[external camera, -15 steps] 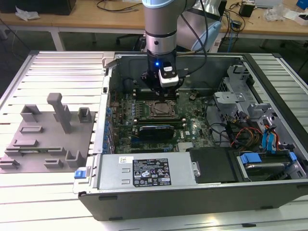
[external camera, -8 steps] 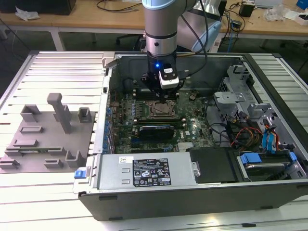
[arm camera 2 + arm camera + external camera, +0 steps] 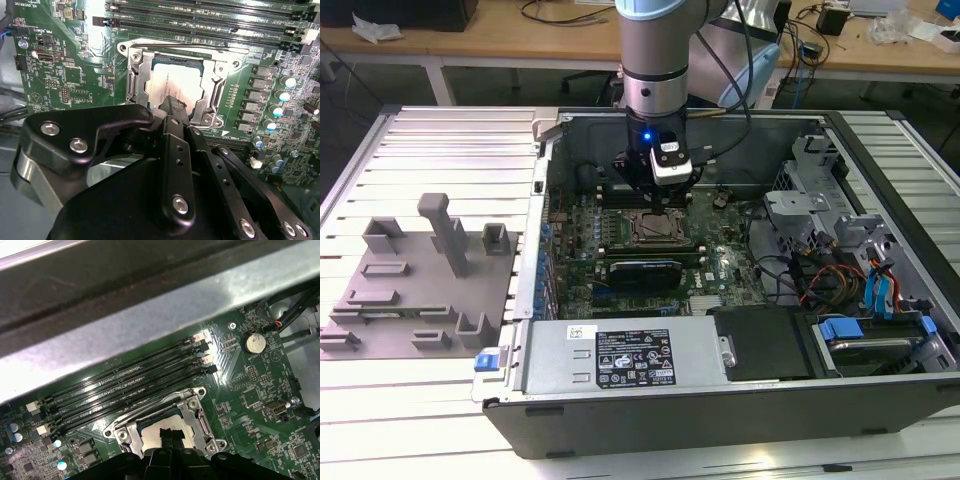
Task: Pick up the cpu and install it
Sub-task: 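Install the first cpu locking lever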
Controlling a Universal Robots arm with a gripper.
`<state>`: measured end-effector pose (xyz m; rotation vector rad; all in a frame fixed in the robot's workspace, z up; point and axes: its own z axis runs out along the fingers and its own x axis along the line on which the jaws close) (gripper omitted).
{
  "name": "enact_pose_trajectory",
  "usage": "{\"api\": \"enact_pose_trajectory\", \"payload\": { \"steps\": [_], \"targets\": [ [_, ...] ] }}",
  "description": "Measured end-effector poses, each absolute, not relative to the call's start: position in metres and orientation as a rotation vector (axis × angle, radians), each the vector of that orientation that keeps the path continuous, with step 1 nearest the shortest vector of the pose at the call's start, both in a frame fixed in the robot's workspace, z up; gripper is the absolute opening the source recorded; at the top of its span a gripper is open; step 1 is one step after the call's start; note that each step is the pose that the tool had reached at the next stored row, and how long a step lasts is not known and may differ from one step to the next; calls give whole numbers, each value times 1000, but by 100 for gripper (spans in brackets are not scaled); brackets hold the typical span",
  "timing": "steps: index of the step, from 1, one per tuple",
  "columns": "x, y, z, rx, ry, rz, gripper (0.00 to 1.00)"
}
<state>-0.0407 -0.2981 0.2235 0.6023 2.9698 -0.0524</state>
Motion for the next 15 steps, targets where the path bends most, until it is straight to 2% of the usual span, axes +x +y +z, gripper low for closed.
{"api": "enact_pose_trajectory", "payload": {
  "steps": [15],
  "targets": [
    [-41, -298, 223, 549, 2980, -50, 11]
  ]
}}
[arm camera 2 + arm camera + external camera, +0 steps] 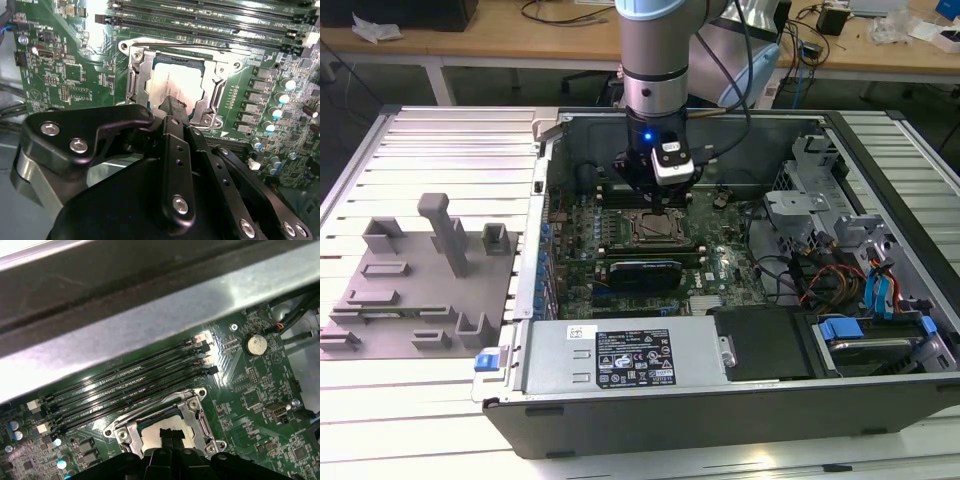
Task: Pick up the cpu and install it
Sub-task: 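Install the first cpu locking lever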
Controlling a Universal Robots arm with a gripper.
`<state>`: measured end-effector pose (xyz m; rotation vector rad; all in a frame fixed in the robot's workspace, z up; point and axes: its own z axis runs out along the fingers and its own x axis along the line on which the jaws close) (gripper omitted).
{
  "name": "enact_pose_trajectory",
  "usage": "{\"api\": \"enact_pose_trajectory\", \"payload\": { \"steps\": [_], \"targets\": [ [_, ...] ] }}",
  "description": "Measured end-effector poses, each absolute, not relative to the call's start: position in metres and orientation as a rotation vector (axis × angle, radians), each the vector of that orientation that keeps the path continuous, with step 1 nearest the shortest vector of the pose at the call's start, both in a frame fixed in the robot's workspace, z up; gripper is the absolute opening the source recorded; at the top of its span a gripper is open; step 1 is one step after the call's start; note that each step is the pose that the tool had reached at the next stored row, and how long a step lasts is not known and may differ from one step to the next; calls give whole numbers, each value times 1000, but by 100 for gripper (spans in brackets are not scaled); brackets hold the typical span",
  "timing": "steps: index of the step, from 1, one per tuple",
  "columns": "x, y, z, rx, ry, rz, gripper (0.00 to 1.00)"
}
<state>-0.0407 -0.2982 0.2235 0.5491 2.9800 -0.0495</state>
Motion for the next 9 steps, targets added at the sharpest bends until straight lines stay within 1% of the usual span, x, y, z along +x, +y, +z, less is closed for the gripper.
{"api": "enact_pose_trajectory", "payload": {
  "steps": [5, 9],
  "targets": [
    [-41, -299, 223, 475, 3003, -56, 11],
    [-41, -306, 223, 471, 3036, -65, 11]
  ]
}}
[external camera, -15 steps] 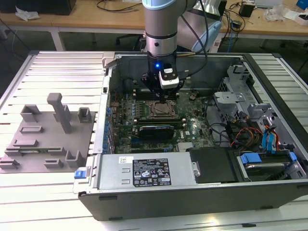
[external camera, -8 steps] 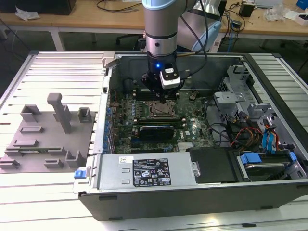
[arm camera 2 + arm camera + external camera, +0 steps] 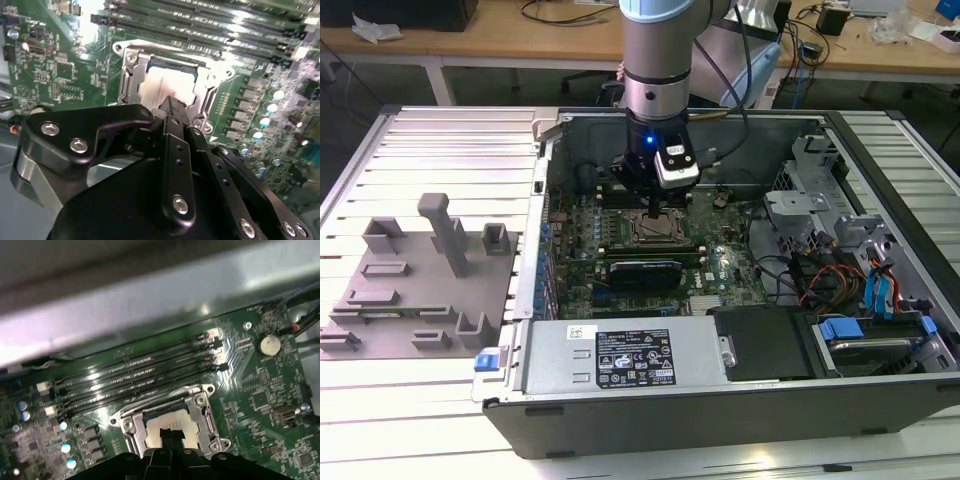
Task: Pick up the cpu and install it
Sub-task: 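Install the first cpu locking lever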
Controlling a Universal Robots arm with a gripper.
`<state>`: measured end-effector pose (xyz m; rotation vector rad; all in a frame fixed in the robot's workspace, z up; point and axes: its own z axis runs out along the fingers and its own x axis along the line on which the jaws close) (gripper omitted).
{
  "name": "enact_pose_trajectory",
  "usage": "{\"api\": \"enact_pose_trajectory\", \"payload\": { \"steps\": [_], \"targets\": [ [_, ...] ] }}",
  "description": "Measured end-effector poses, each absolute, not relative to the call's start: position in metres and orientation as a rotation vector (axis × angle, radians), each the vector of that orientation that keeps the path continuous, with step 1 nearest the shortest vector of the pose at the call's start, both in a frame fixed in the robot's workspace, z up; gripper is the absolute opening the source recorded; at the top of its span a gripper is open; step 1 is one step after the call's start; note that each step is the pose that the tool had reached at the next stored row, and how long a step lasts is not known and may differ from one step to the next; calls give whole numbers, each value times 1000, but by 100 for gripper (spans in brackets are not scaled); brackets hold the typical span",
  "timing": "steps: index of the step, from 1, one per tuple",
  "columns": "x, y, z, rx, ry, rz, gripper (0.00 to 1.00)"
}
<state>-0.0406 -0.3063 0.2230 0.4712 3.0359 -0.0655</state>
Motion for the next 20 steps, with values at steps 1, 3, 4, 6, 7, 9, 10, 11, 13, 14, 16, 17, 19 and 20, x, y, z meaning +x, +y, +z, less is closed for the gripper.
{"api": "enact_pose_trajectory", "payload": {
  "steps": [1, 3, 4, 6, 7, 9, 10, 11, 13, 14, 16, 17, 19, 20],
  "targets": [
    [-40, -308, 223, 471, 3040, -66, 11],
    [-40, -309, 223, 460, 3047, -65, 11],
    [-39, -309, 223, 456, 3048, -64, 11],
    [-38, -310, 222, 437, 3055, -64, 11],
    [-36, -310, 222, 422, 3059, -64, 11],
    [-34, -311, 222, 408, 3062, -64, 11],
    [-34, -311, 221, 401, 3064, -64, 11],
    [-33, -311, 221, 394, 3065, -63, 11],
    [-33, -312, 221, 383, 3068, -63, 11],
    [-33, -312, 221, 379, 3068, -63, 11],
    [-33, -312, 221, 379, 3068, -63, 11],
    [-33, -312, 221, 379, 3068, -63, 11],
    [-33, -313, 221, 379, 3068, -63, 11],
    [-33, -312, 221, 378, 3068, -63, 11]
  ]
}}
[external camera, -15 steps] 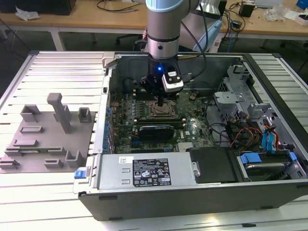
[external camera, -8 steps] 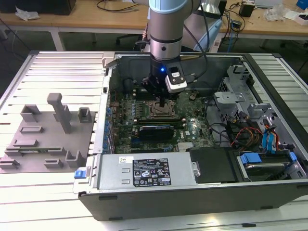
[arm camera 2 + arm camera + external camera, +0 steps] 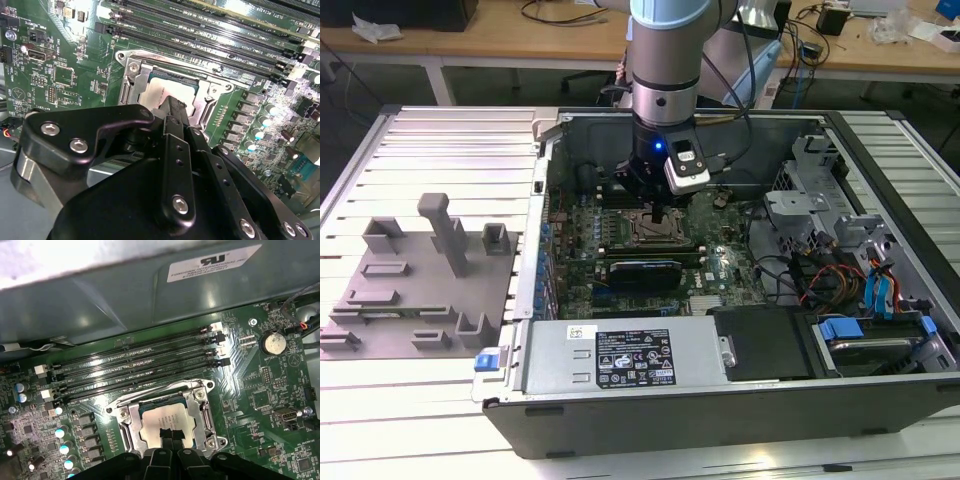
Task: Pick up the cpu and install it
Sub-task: 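Install the second cpu locking lever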
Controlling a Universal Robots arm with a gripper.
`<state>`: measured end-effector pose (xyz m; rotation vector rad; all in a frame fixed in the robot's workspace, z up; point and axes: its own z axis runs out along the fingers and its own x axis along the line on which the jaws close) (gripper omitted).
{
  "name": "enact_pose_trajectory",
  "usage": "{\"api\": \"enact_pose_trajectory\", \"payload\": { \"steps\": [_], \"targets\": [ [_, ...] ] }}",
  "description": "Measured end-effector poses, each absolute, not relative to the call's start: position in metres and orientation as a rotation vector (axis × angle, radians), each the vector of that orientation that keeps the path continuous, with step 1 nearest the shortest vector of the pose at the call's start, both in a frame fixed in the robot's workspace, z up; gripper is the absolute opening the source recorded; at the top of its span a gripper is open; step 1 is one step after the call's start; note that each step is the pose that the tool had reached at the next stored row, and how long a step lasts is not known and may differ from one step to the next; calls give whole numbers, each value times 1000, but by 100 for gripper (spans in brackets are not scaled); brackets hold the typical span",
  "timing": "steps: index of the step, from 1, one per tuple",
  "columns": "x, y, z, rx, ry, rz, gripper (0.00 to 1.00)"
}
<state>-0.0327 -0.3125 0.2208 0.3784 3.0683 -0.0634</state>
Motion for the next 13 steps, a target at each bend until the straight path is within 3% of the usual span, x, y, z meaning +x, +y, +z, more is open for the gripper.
{"api": "enact_pose_trajectory", "payload": {
  "steps": [13],
  "targets": [
    [-33, -313, 223, 378, 3068, -64, 11]
  ]
}}
